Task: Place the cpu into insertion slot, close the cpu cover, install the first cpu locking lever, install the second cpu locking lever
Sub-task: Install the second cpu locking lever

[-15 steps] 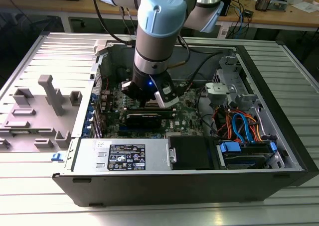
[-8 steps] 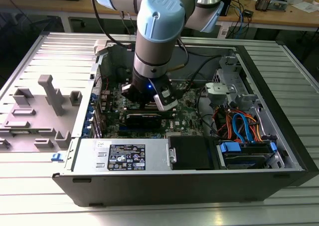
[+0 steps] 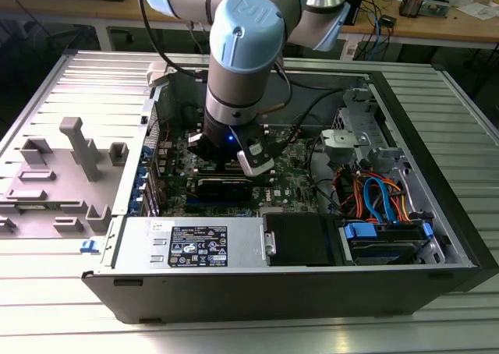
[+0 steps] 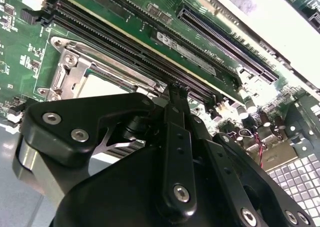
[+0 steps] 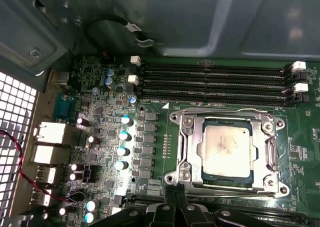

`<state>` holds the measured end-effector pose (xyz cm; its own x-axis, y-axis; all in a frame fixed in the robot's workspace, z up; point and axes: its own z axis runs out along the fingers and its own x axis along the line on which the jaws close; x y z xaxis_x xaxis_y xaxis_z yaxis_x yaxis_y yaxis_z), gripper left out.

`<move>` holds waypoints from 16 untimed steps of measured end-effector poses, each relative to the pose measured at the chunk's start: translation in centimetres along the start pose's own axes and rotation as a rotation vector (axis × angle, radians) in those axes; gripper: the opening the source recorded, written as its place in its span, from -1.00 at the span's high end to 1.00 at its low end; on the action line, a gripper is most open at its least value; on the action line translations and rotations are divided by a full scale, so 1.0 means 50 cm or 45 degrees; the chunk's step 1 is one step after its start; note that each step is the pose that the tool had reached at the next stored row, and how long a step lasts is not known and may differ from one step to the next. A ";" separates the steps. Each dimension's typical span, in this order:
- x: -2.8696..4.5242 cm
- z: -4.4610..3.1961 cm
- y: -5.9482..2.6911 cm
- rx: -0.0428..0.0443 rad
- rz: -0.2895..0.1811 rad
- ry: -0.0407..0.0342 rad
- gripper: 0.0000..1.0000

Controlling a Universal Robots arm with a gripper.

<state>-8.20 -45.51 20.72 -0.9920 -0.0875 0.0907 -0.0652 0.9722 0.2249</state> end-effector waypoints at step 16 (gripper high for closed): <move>0.004 0.009 0.002 -0.012 0.004 -0.0020 0.79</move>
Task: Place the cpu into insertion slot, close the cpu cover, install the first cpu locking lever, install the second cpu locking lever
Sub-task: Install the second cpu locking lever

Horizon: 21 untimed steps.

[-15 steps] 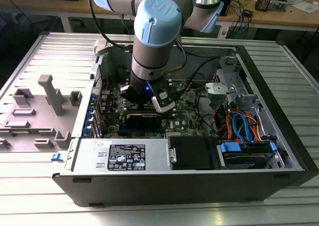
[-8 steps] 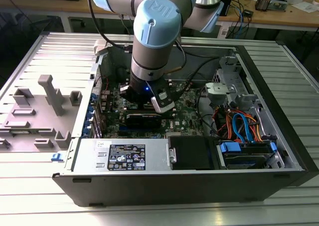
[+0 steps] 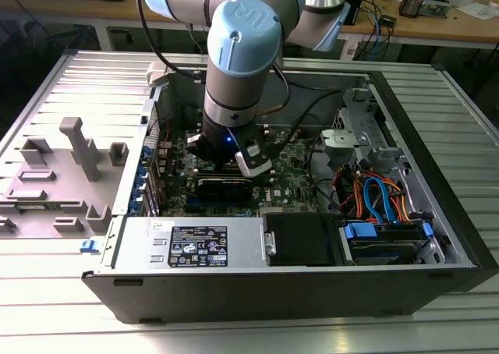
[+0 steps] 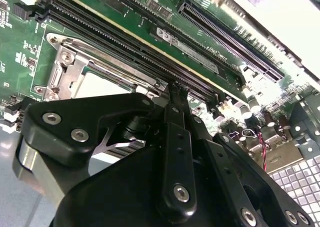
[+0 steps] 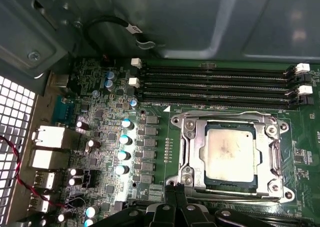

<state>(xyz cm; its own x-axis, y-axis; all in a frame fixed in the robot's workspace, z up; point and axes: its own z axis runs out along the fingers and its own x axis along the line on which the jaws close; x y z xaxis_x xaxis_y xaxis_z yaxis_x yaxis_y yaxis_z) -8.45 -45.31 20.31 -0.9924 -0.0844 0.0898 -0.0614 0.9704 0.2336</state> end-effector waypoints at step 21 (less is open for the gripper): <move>0.008 0.011 0.006 -0.003 0.003 -0.0011 0.79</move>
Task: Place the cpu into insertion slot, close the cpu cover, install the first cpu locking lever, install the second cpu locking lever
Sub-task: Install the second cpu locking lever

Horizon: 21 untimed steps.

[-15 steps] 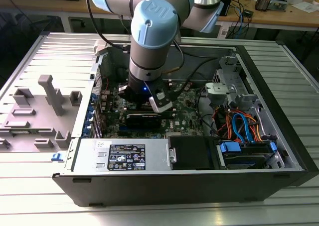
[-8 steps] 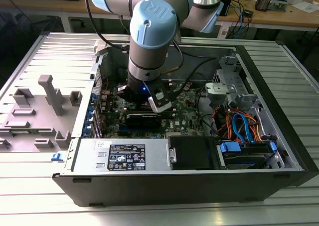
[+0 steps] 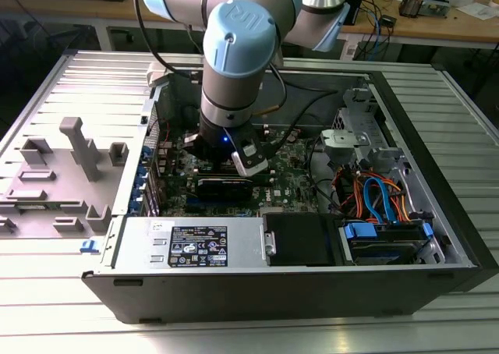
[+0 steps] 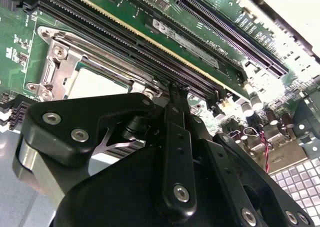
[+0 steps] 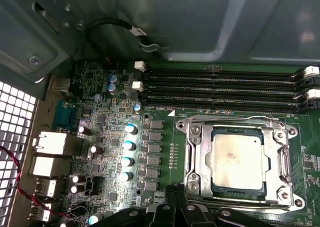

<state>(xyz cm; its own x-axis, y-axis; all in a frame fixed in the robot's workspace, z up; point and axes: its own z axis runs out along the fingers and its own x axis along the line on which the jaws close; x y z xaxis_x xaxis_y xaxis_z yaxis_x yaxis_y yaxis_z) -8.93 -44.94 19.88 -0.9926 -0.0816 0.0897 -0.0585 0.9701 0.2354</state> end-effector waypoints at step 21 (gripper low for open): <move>0.000 0.001 0.002 0.013 0.001 0.0007 0.79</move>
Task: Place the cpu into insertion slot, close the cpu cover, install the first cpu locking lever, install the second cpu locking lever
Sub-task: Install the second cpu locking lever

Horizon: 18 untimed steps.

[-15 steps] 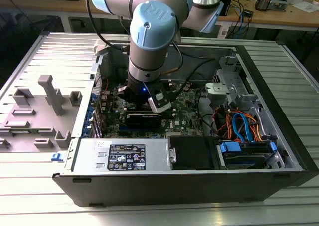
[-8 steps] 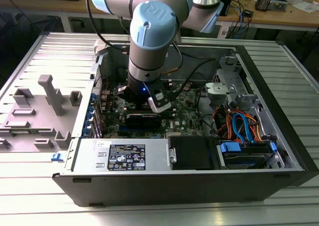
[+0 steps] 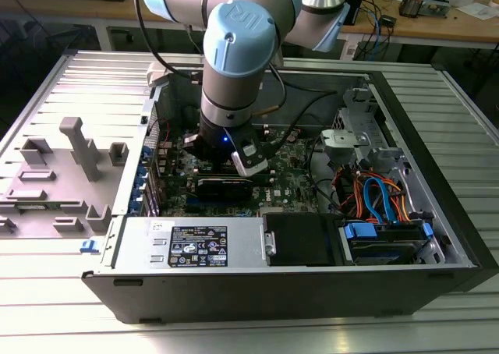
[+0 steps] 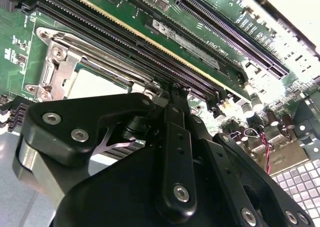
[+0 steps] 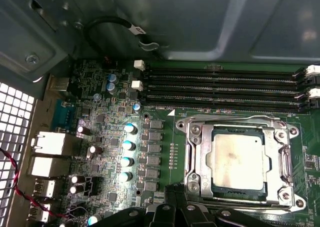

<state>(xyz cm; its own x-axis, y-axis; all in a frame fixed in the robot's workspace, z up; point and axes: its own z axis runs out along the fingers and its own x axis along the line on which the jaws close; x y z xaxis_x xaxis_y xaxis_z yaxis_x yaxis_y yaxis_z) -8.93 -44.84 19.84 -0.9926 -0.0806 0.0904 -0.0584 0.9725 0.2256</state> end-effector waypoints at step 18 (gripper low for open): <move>0.001 -0.008 0.002 0.009 0.001 0.0008 0.79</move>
<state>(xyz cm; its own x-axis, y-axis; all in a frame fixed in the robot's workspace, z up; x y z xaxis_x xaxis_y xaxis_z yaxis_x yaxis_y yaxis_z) -8.94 -44.86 20.27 -0.9926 -0.0800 0.0912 -0.0584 0.9741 0.2186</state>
